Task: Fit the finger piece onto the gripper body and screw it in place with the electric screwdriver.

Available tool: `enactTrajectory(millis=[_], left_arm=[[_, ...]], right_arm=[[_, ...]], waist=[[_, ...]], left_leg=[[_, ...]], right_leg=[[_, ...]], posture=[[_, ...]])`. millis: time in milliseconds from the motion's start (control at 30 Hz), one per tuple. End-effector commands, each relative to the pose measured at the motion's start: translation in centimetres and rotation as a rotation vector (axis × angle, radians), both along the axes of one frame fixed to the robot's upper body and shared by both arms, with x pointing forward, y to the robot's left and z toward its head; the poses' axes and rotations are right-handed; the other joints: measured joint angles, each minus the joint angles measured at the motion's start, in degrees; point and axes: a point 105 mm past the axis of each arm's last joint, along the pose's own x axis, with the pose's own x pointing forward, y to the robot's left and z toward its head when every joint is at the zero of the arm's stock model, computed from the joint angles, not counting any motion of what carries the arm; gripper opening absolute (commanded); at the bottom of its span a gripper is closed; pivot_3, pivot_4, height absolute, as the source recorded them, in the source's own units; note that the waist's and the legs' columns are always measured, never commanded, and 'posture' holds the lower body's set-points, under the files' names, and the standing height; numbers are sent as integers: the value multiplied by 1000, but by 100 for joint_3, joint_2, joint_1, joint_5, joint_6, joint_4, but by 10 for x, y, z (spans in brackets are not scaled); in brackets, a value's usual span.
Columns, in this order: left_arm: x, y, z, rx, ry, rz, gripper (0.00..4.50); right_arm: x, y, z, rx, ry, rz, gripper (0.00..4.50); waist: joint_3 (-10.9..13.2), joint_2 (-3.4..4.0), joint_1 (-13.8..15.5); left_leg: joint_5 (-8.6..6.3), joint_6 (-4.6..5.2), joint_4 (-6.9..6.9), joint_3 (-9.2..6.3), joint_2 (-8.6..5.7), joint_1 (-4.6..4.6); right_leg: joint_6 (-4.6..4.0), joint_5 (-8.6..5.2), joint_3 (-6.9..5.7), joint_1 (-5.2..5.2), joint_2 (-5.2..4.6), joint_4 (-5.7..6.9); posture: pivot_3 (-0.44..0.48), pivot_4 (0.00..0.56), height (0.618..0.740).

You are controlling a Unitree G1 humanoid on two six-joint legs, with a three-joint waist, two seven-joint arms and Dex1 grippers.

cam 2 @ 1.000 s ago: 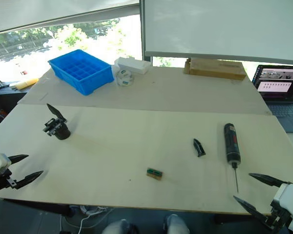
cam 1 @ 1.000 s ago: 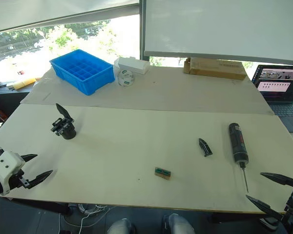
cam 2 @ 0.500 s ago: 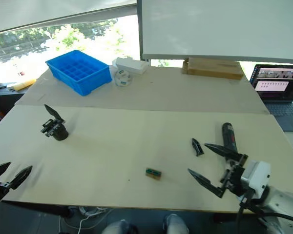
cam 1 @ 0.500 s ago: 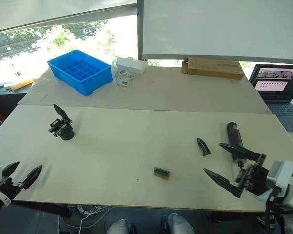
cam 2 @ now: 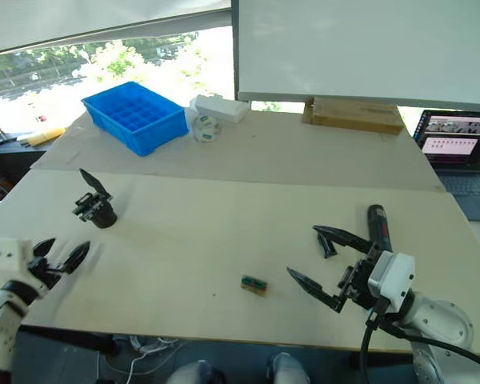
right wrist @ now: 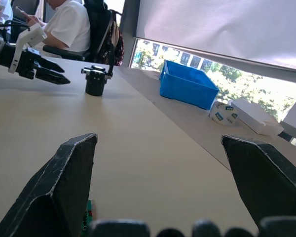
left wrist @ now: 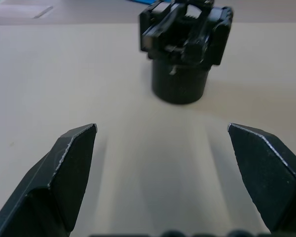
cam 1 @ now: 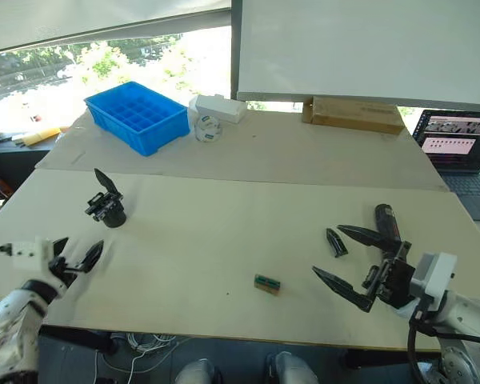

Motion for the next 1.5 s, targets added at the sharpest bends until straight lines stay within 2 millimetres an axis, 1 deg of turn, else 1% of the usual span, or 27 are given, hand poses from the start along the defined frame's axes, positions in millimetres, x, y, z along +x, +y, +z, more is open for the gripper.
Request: enactTrajectory(millis=[33, 167, 300, 367, 467, 633, 767, 867, 933, 967, 1067, 1100, 1167, 1200, 1267, 1300, 1333, 1400, 1500], left_arm=[[15, 1, -2, 40, 31, 39, 4500], [34, -2, -6, 59, 44, 66, 4500], [54, -12, -5, 34, 21, 52, 4500], [61, -17, -6, 31, 21, 37, 4500], [67, -21, -7, 32, 22, 21, 4500], [77, -19, -3, 40, 2, 23, 4500], [81, -21, -8, 53, 25, 2, 4500], [81, -19, -11, 61, 28, 13, 3655], [80, -21, -13, 57, 30, 2, 2703], [79, -24, -14, 50, 22, -11, 2341], [80, -38, -2, 21, -51, -78, 2354], [80, -45, 4, 11, -79, -108, 2354], [80, -72, 20, -9, -143, -227, 2354], [78, -90, 26, -2, -166, -304, 2354], [67, -134, 35, 59, -187, -506, 2354], [61, -153, 38, 64, -195, -577, 2354], [54, -173, 41, 55, -203, -650, 2354], [42, -204, 42, 79, -213, -766, 2354], [36, -243, 35, 78, -196, -857, 2354]], right_arm=[[-3, 3, 5, -5, -23, 11, 4427], [-5, 4, 2, -7, -19, 16, 4427], [-5, 1, 1, -6, -23, -3, 4427], [-6, 1, 0, -6, -23, -8, 4427], [-8, -1, -2, -10, -20, -15, 4427], [-11, -3, -4, -15, -12, -27, 4427], [-12, -3, -6, -18, -9, -30, 4427], [-12, -4, -6, -17, -9, -34, 4500], [-13, -4, -6, -20, -8, -37, 4500], [-13, -5, -6, -23, -9, -42, 4500], [-13, -8, -6, -30, -10, -52, 4500], [-14, -9, -6, -32, -10, -54, 4500], [-15, -12, -4, -42, -11, -61, 4500], [-16, -14, -4, -49, -10, -64, 4500], [-18, -20, -4, -67, -4, -71, 4500], [-19, -22, -4, -75, 1, -74, 4500], [-21, -24, -5, -85, 6, -76, 4500], [-24, -27, -7, -100, 17, -78, 4500], [-29, -30, -12, -114, 35, -88, 4500]], waist=[[0, 0, -14], [0, 0, -1], [-1, -2, 12], [-1, -2, 15], [-1, -3, 8], [-1, -2, 8], [-2, -2, 12], [-2, -1, 16], [-2, -1, 11], [-2, -1, 11], [-2, -1, 15], [-2, -1, 19], [-2, -2, 33], [-1, -2, 47], [2, -8, 70], [2, -9, 79], [3, -9, 92], [3, -10, 90], [2, -8, 45]], left_leg=[[1, -1, 0, 1, 0, 2], [4, -4, 0, 2, -1, 2], [4, -4, 2, 2, -2, 2], [5, -3, 3, 1, -4, 0], [5, -3, 5, 1, -5, 0], [5, -3, 7, 1, -5, 2], [5, -3, 9, 1, -5, 2], [5, -3, 10, 0, -5, 3], [6, -3, 10, 0, -5, 5], [5, -3, 10, 0, -5, 5], [5, -2, 10, 0, -5, 4], [5, -2, 10, 0, -5, 3], [5, -1, 15, 0, -7, -1], [4, 0, 20, 0, -8, -5], [2, 3, 31, -2, -10, -13], [1, 5, 36, -2, -11, -18], [1, 6, 37, -2, -13, -19], [0, 8, 40, -2, -14, -21], [0, 7, 38, -2, -10, -11]], right_leg=[[0, 0, 0, 0, -1, 0], [0, 0, -1, 0, 11, 5], [0, 0, -1, 1, 9, 5], [0, 0, -3, 2, 9, 6], [1, 0, -3, 3, 10, 7], [1, 0, -4, 4, 11, 10], [2, 0, -4, 4, 10, 11], [2, 0, -4, 6, 10, 12], [2, -1, -4, 7, 9, 12], [2, -1, -3, 7, 9, 13], [2, -1, -3, 6, 7, 12], [2, 0, -3, 6, 6, 12], [4, 0, -5, 6, 4, 10], [5, 1, -5, 6, 4, 9], [9, 1, -8, 5, 3, 8], [10, 2, -8, 5, 4, 8], [13, 3, -8, 5, 4, 6], [17, 3, -4, 6, 6, 3], [16, 2, 3, 7, 13, 6]], posture=[[0, 150, 740], [0, 150, 740], [0, 150, 740], [0, 150, 740], [0, 150, 740], [0, 150, 740], [0, 150, 740], [0, 150, 740], [0, 150, 740], [0, 150, 740], [0, 150, 740], [0, 150, 740], [0, 150, 740], [0, 150, 740], [0, 150, 740], [0, 150, 740], [0, 150, 740], [0, 150, 740], [0, 150, 740]])
